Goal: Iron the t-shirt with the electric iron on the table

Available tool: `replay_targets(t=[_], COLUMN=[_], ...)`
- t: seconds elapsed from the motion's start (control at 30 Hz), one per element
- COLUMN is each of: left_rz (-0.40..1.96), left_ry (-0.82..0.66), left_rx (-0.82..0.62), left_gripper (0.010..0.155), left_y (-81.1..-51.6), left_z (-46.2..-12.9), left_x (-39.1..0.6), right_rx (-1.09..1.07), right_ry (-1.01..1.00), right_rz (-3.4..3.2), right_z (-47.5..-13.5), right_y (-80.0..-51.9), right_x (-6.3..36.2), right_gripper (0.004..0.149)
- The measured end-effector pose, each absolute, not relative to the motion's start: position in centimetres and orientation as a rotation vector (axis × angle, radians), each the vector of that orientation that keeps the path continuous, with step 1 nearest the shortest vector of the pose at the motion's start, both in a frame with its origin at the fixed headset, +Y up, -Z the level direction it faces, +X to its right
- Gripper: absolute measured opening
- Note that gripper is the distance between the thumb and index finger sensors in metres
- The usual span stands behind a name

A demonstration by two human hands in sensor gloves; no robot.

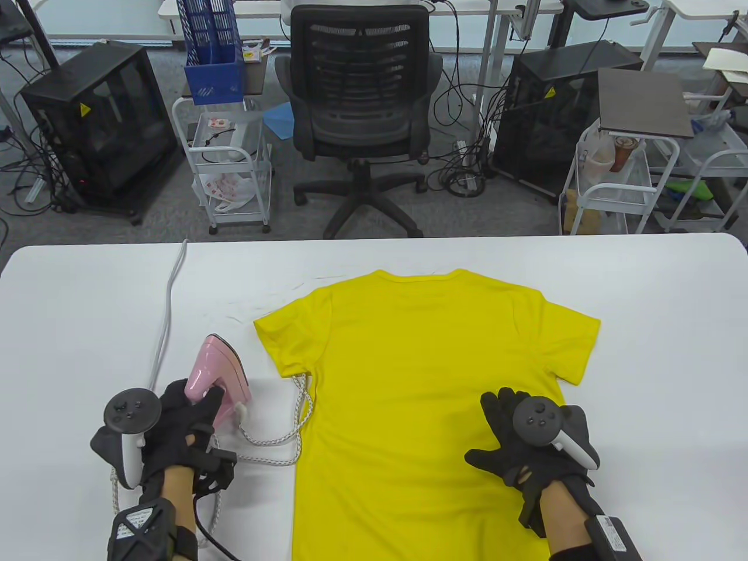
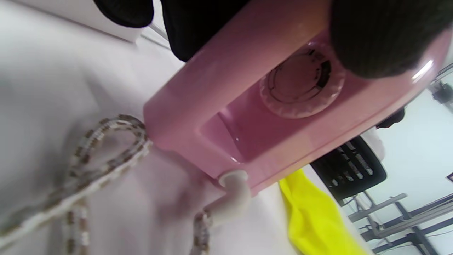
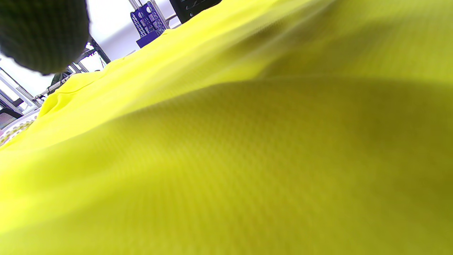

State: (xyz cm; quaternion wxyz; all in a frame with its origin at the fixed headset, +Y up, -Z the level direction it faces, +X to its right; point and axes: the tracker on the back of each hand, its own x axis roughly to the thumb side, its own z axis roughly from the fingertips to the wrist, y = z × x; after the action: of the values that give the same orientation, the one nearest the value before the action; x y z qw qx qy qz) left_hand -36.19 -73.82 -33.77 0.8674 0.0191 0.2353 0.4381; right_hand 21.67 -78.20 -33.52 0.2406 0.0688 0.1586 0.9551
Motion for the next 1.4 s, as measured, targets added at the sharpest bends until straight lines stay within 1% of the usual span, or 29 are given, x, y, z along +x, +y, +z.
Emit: replay_targets(t=[0.1, 0.17, 0.23, 0.27, 0.3, 0.4, 0.47, 0.53, 0.57, 0.63, 0.67, 0.7, 0.8, 0.87, 1.0, 1.2, 1.27, 1.4], left_rz=[1.065, 1.038, 0.999, 1.001, 0.994, 0.930, 0.794, 0.627, 0.568, 0.414, 0.372, 0.315, 0.219, 0.191, 0.157, 0.072, 0.040, -0.131], left_ry=[0.386, 0.387, 0.286, 0.260, 0.190, 0.023, -0.116, -0.229, -0.268, -0.367, -0.393, -0.426, -0.489, -0.512, -0.517, -0.449, -0.387, -0.213], left_rx=[0.072, 0.108, 0.095, 0.100, 0.117, 0.138, 0.117, 0.085, 0.068, 0.041, 0.025, -0.020, -0.162, -0.237, -0.361, -0.429, -0.411, -0.300], left_gripper=[0.056, 0.058, 0.059, 0.059, 0.060, 0.063, 0.065, 0.065, 0.065, 0.066, 0.067, 0.067, 0.068, 0.068, 0.068, 0.068, 0.069, 0.072], left_y=[-72.8, -71.3, -69.0, -68.3, -66.4, -63.0, -60.8, -59.8, -59.7, -60.5, -61.0, -61.8, -65.2, -67.1, -69.4, -71.4, -71.3, -71.0], left_z=[-34.3, -34.6, -35.2, -35.3, -35.6, -36.2, -36.4, -36.4, -36.3, -36.1, -36.0, -35.9, -35.6, -35.6, -35.6, -36.4, -36.7, -37.9], left_x=[-36.0, -35.4, -34.2, -33.6, -32.0, -27.5, -22.7, -17.6, -15.8, -10.3, -8.6, -6.5, -1.6, 0.3, 1.6, 1.0, 0.6, -0.7], right_rx=[0.186, 0.187, 0.185, 0.184, 0.181, 0.168, 0.150, 0.133, 0.126, 0.097, 0.083, 0.074, 0.014, -0.005, -0.024, -0.026, -0.027, -0.029], right_ry=[0.452, 0.458, 0.459, 0.460, 0.461, 0.466, 0.474, 0.483, 0.489, 0.493, 0.494, 0.497, 0.493, 0.498, 0.519, 0.534, 0.536, 0.543], right_rz=[2.614, 2.614, 2.616, 2.616, 2.615, 2.619, 2.625, 2.625, 2.626, 2.641, 2.650, 2.657, 2.668, 2.683, 2.702, 2.716, 2.713, 2.704], right_z=[-33.5, -33.5, -33.5, -33.5, -33.5, -33.5, -33.5, -33.4, -33.4, -33.4, -33.4, -33.4, -33.4, -33.5, -33.6, -33.6, -33.6, -33.5], right_y=[-78.3, -78.3, -78.2, -78.2, -78.2, -78.2, -78.3, -78.4, -78.5, -78.6, -78.7, -78.8, -79.1, -79.3, -79.5, -79.6, -79.6, -79.7], right_x=[21.6, 21.6, 21.6, 21.6, 21.7, 21.8, 22.0, 22.2, 22.3, 22.5, 22.6, 22.7, 23.1, 23.2, 23.2, 22.9, 23.0, 23.0], right_gripper=[0.095, 0.095, 0.095, 0.095, 0.094, 0.094, 0.094, 0.094, 0.093, 0.090, 0.088, 0.086, 0.079, 0.076, 0.070, 0.068, 0.068, 0.068])
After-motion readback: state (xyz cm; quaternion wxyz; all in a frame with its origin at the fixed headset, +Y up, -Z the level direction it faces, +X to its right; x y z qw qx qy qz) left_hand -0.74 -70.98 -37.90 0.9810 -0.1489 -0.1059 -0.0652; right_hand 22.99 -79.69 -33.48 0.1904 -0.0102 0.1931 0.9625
